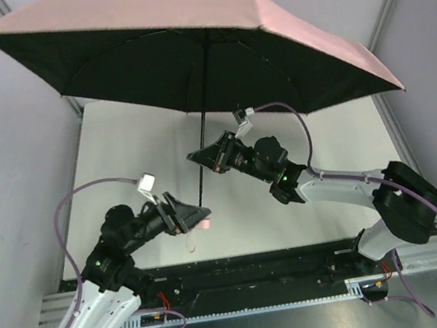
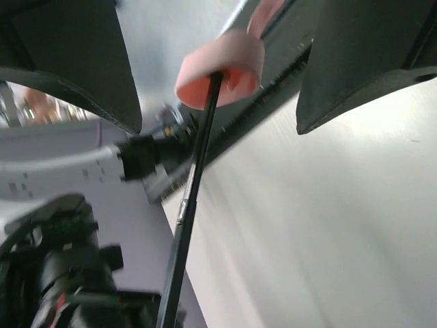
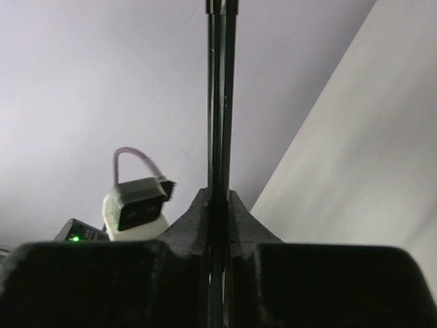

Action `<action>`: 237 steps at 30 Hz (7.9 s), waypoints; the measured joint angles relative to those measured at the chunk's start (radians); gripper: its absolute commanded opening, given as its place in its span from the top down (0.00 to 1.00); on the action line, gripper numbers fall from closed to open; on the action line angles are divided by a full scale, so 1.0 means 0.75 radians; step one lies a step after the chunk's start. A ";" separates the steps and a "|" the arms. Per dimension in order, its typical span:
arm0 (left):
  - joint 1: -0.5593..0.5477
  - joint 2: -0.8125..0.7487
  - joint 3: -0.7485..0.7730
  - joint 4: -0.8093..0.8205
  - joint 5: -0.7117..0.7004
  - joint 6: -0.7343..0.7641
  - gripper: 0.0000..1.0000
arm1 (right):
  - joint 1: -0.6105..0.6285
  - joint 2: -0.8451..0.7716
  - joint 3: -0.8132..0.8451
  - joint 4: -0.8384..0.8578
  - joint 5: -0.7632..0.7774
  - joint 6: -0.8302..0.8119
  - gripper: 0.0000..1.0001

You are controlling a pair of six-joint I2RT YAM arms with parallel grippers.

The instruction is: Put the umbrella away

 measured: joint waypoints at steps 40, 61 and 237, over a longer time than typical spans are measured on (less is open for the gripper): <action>-0.768 0.437 -0.104 0.944 -0.058 -0.149 1.00 | 0.097 -0.729 -0.057 -0.607 0.344 -0.290 0.29; -0.778 0.400 -0.027 0.769 -0.254 -0.060 0.42 | 0.024 -0.638 -0.058 -0.526 0.202 -0.226 1.00; -0.563 0.463 0.018 0.789 -0.164 -0.083 0.86 | -0.038 -0.361 -0.117 0.064 -0.291 0.024 1.00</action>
